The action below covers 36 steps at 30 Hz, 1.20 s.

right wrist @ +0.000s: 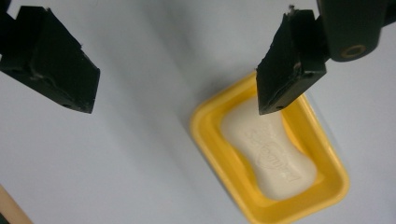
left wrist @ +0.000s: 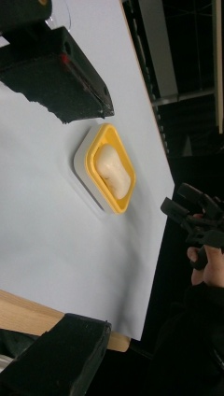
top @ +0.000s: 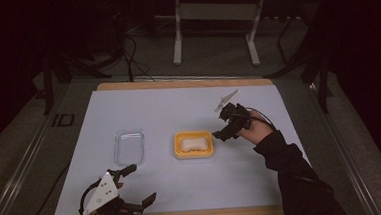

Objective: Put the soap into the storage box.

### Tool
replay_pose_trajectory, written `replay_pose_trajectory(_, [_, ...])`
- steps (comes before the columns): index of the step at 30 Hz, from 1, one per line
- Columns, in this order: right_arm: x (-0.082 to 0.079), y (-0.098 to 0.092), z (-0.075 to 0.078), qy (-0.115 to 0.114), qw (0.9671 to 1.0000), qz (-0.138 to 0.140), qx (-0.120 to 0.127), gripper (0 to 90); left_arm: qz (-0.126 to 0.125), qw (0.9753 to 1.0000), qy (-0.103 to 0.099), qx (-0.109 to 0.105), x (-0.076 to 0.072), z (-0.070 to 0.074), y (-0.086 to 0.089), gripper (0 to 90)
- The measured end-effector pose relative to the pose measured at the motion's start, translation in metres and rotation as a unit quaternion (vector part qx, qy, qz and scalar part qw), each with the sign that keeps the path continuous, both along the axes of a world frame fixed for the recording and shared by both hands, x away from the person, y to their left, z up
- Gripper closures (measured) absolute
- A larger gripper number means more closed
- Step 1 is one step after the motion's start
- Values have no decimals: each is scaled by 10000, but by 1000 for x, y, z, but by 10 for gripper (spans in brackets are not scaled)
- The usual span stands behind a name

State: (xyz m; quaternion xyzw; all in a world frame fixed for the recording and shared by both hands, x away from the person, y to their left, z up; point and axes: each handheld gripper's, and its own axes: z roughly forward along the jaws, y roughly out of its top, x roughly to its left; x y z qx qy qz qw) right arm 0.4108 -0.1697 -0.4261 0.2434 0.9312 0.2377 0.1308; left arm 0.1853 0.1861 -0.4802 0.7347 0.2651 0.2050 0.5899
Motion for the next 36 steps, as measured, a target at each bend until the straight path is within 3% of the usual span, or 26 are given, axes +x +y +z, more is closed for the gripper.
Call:
replay_pose_trajectory(5, [-7,-11,-3,9,9996,-258,58,135,-4,10000,-2,-16,0,0,0,11])
replay_pose_trajectory(8, [-11,-17,-6,46,9990,-377,243,135,-11,10000,6,-20,1,0,0,11])
replay_pose_trajectory(13, [-22,-28,-13,-104,9975,-590,384,134,-30,10000,11,-8,2,0,-1,11])
replay_pose_trajectory(19, [-37,-44,-19,-333,9927,-943,678,134,-34,10000,20,12,2,-1,-2,11])
replay_pose_trajectory(24, [-49,-52,-24,-308,9910,-1034,790,135,-41,10000,27,17,2,-1,-2,11])
replay_pose_trajectory(36, [-76,-64,-34,-507,9860,-1311,893,138,-54,10000,34,40,3,-1,-3,11])
